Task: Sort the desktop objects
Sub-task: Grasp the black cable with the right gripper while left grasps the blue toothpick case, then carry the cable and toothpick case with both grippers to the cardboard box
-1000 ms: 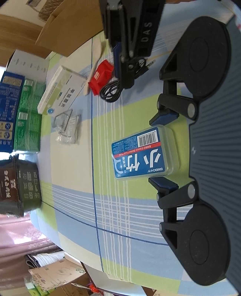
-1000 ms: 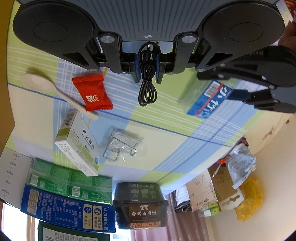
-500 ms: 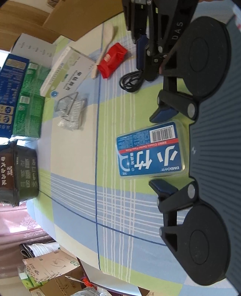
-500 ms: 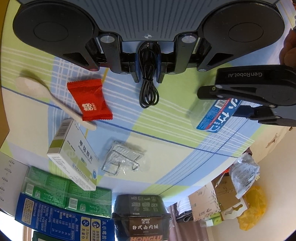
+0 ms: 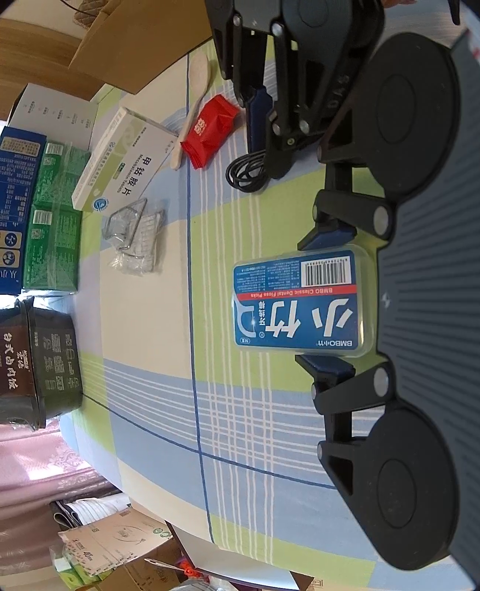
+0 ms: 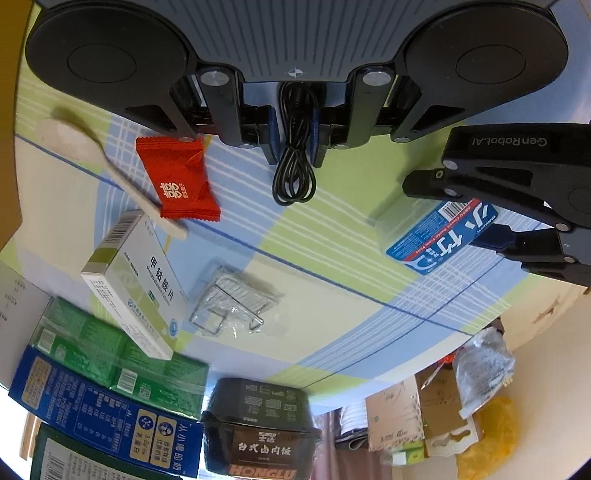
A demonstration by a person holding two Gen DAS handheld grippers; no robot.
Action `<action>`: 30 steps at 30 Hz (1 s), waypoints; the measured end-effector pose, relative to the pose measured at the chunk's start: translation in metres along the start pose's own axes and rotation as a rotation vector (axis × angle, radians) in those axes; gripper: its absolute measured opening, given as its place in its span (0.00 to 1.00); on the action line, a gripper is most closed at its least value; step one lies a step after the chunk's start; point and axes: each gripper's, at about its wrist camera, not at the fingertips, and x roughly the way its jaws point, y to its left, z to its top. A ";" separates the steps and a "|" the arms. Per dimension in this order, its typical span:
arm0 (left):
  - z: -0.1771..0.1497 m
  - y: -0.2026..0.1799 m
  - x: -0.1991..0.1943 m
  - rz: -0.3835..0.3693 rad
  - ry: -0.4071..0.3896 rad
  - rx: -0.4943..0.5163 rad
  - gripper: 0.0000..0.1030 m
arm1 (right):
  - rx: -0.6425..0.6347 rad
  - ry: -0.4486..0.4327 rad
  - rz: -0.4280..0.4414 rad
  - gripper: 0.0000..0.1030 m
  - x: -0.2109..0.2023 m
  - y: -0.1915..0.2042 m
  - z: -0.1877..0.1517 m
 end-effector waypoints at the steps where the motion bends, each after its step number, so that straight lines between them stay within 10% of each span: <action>1: 0.000 0.000 0.000 0.000 -0.001 0.000 0.50 | 0.009 0.003 0.001 0.10 0.000 0.000 0.000; 30: 0.004 -0.037 -0.074 -0.055 -0.089 0.010 0.50 | 0.232 -0.174 -0.040 0.10 -0.106 -0.022 -0.011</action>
